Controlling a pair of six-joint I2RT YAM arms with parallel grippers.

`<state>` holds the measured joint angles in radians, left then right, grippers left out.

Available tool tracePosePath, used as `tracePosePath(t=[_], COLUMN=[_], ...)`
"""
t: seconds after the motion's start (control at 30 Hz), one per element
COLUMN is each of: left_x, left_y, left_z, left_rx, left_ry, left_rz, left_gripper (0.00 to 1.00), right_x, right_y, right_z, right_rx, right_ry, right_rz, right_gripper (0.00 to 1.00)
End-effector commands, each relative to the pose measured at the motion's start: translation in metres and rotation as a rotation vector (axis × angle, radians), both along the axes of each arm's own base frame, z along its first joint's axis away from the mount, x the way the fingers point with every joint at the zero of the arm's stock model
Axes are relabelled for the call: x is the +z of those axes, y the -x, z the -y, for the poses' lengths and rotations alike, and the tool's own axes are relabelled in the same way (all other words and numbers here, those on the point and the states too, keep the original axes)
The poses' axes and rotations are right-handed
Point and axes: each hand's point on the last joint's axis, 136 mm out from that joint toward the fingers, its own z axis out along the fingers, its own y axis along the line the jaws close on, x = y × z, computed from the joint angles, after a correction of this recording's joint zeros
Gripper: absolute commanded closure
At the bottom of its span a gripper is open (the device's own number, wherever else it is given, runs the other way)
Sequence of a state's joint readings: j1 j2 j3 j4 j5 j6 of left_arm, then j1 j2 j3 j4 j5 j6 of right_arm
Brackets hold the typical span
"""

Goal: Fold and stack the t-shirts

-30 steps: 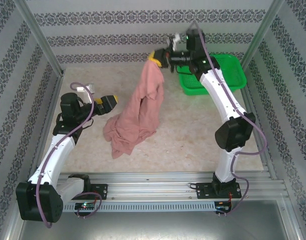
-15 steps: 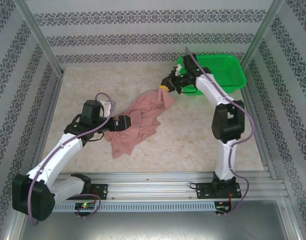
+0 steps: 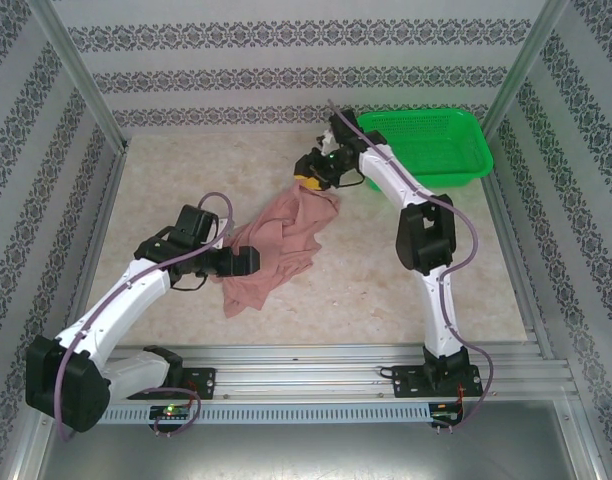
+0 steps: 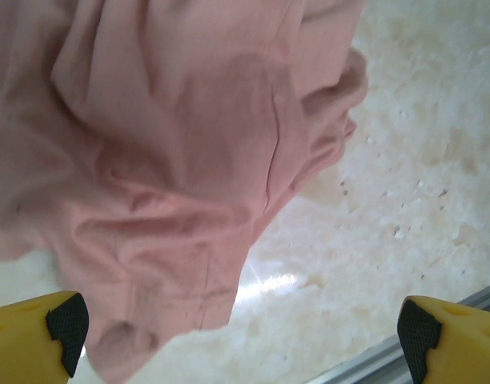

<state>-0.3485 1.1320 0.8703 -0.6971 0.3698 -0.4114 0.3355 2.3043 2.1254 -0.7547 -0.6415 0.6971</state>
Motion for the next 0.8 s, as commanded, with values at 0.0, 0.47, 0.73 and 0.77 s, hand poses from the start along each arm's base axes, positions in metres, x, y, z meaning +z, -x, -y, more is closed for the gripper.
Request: tracePosePath(t=[0.0,0.47,0.73,0.77], left_x=[-0.003,-0.049,-0.068,-0.069], left_y=[0.028,0.046,0.017,0.014], left_z=[-0.007,0.020,0.039,0.040], left_rx=[0.017,-0.129,-0.154,-0.158], left_ry=[-0.060,-0.255,-0.287,-0.290], left_rz=[-0.106,-0.259,-0.246,-0.242], left_gripper=[0.00,0.13,0.21,0.21], right_x=[0.011,0.065,0.026,0.023], right_y=[-0.006,0.121,0.163,0.166], right_z=[0.051,0.065,0.068,0.067], right_rx=[-0.126,-0.025,-0.023,-0.019], right_ry=[0.083,0.033,0.041,0.044], right_rz=[0.053,0.206,0.108,0.103], right_gripper=[0.38,0.02,0.02,0.02])
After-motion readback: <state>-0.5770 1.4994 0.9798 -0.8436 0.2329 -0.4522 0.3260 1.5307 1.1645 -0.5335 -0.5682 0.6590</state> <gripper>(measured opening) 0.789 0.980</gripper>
